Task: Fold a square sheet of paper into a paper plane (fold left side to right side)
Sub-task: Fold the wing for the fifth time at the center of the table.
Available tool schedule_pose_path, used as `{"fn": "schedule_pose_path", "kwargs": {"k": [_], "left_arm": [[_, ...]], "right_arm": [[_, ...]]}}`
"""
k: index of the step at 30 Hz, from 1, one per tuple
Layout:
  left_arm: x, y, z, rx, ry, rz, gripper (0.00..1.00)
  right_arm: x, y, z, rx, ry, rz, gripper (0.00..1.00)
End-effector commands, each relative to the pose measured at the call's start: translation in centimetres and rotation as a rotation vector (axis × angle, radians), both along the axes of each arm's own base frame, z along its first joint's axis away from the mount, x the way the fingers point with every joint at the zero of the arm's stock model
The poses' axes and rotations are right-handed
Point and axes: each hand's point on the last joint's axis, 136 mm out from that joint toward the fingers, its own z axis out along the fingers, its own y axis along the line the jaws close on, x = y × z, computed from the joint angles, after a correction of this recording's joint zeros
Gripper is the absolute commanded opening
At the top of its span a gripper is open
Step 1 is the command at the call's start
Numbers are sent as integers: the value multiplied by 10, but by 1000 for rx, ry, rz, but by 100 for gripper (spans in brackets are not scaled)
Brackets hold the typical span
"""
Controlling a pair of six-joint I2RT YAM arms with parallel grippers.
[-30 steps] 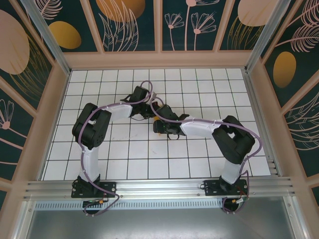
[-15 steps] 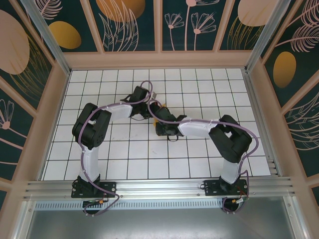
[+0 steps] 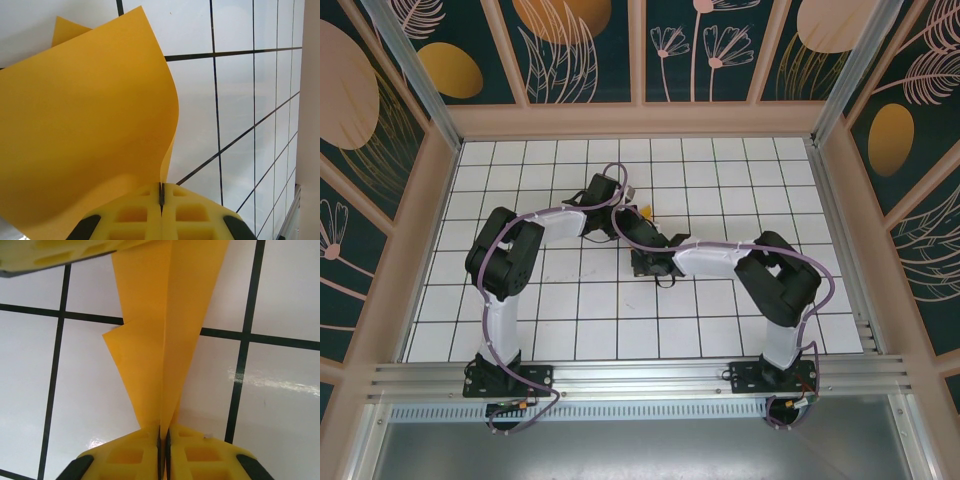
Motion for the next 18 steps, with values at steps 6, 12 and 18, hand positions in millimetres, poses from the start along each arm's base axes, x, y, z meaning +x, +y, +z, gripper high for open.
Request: {"fn": "schedule_pose_path", "kwargs": {"k": [6,12,18], "left_arm": [[-4,2,2,1,-8,-3,4],[-5,2,2,1,-8,-4,4],[-5,2,3,-3,-7,-6,4]], "right_arm": [[0,-12,-1,-49,-24,-46,9],[3,-4,15,20,-73,-17,20],[10,-1,27,54,-138,-10,35]]}}
